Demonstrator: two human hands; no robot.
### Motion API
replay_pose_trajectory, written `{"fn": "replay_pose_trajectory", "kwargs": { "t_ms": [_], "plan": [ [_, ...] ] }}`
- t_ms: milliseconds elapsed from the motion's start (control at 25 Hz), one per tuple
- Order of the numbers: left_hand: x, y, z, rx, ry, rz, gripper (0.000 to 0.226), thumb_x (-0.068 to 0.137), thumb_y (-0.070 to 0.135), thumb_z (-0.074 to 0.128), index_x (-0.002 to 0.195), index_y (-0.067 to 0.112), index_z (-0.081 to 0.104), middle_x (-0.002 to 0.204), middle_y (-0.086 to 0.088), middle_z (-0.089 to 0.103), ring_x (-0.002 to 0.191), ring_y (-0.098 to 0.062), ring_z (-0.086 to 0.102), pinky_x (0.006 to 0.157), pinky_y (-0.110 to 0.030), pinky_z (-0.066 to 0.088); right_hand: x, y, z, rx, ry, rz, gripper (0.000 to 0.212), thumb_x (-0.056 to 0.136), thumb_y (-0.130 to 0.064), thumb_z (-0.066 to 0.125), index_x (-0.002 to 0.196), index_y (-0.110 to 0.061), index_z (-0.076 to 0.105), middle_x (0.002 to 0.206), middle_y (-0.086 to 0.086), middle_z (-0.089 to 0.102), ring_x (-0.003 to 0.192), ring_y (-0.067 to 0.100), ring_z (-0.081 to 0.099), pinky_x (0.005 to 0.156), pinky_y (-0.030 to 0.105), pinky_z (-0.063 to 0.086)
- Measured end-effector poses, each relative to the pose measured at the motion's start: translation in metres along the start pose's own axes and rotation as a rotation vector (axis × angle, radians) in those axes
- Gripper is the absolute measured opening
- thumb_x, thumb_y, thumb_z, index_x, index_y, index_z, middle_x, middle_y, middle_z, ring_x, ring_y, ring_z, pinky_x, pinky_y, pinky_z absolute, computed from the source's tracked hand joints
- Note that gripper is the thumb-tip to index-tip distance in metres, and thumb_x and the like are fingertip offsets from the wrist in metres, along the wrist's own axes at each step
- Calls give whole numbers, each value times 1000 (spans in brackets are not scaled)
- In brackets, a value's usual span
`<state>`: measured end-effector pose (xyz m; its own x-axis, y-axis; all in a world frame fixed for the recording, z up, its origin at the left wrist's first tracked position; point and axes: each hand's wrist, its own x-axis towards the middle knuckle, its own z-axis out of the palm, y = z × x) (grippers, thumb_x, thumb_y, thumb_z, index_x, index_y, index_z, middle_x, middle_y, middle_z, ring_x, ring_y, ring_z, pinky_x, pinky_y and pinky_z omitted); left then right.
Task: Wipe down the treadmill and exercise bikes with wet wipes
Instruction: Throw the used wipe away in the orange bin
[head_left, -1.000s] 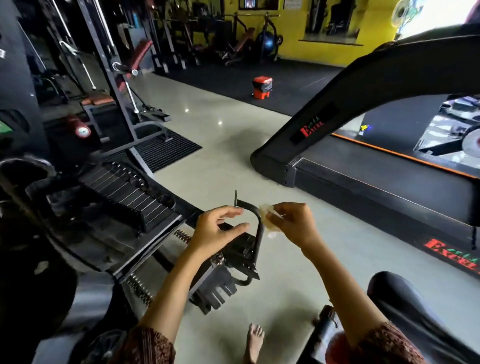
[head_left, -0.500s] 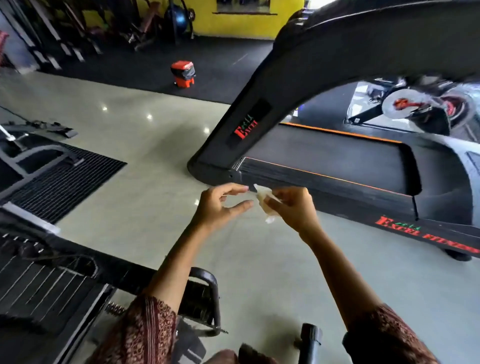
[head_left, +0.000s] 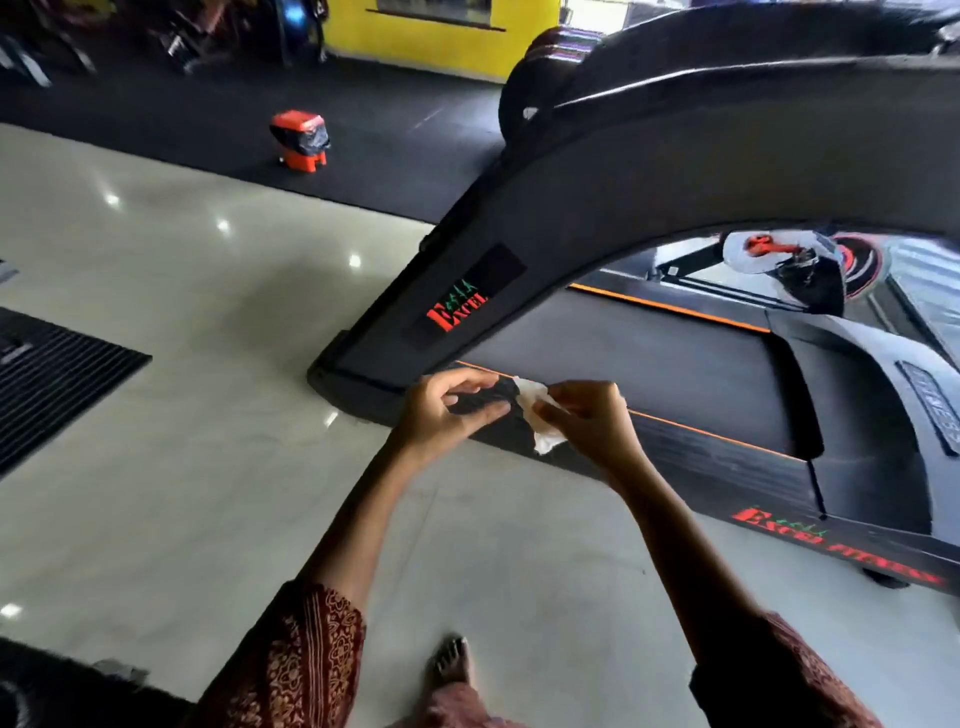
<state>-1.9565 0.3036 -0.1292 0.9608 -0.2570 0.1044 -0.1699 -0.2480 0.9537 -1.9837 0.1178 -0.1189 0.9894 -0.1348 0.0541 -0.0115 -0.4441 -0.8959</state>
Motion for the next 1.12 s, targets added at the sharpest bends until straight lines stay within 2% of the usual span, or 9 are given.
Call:
{"fn": "replay_pose_trajectory", "kwargs": {
  "t_ms": [160,280,360,520,600,800,880,1040,1120],
  "plan": [
    [81,-22,-80,-47,153,-77,25,78,17,78,96,29,67,98,17,67,93,9,60,87,-21,42,120,-36,61,-99,-100,-85,24,81,-15,73,76,8,64,68,24,55,66,10,42,61,29,36],
    [124,-38,-145,-46,328,-90,26,69,30,81,91,34,67,98,16,69,98,0,63,89,-21,45,199,-60,114,-105,-202,-179,20,81,-11,72,69,3,64,62,11,51,63,14,44,60,30,35],
    [138,-48,-175,-39,399,-109,26,65,36,77,89,36,68,98,16,71,98,-1,64,88,-18,46,233,-69,146,-67,-273,-197,27,80,-11,72,58,-6,58,58,5,46,60,12,41,57,29,32],
    [172,-81,-239,13,567,-164,25,73,21,83,95,23,71,98,12,71,94,-1,64,81,-11,44,314,-81,230,-39,-441,-225,44,80,-12,72,47,-15,43,56,3,35,59,12,33,57,29,26],
    [195,-98,-276,34,623,-186,28,71,26,84,96,22,71,100,11,71,94,2,63,81,-11,43,356,-97,275,2,-521,-240,45,81,-14,72,45,-19,45,54,-1,36,56,7,32,55,28,26],
    [258,-123,-375,74,776,-234,37,64,42,74,97,26,71,102,12,71,99,2,63,83,-10,43,453,-152,380,39,-664,-299,14,81,-13,73,69,-7,69,62,4,53,65,8,45,62,26,36],
    [283,-129,-417,82,834,-245,36,66,41,78,97,24,71,103,11,71,101,1,62,87,-15,44,490,-183,420,23,-745,-364,15,82,-17,73,73,-6,71,63,10,61,63,5,49,59,24,36],
    [318,-160,-485,69,904,-307,31,74,33,78,102,22,71,107,9,70,104,-2,62,91,-19,44,543,-222,498,94,-874,-388,8,83,-18,74,76,-16,71,59,-17,61,50,-11,54,51,7,38],
    [341,-186,-529,53,955,-324,28,76,27,78,103,21,71,108,8,70,104,-2,62,91,-16,44,575,-233,548,128,-924,-352,5,82,-16,75,78,-16,72,59,-17,62,54,-9,57,54,11,42]
  ]
}}
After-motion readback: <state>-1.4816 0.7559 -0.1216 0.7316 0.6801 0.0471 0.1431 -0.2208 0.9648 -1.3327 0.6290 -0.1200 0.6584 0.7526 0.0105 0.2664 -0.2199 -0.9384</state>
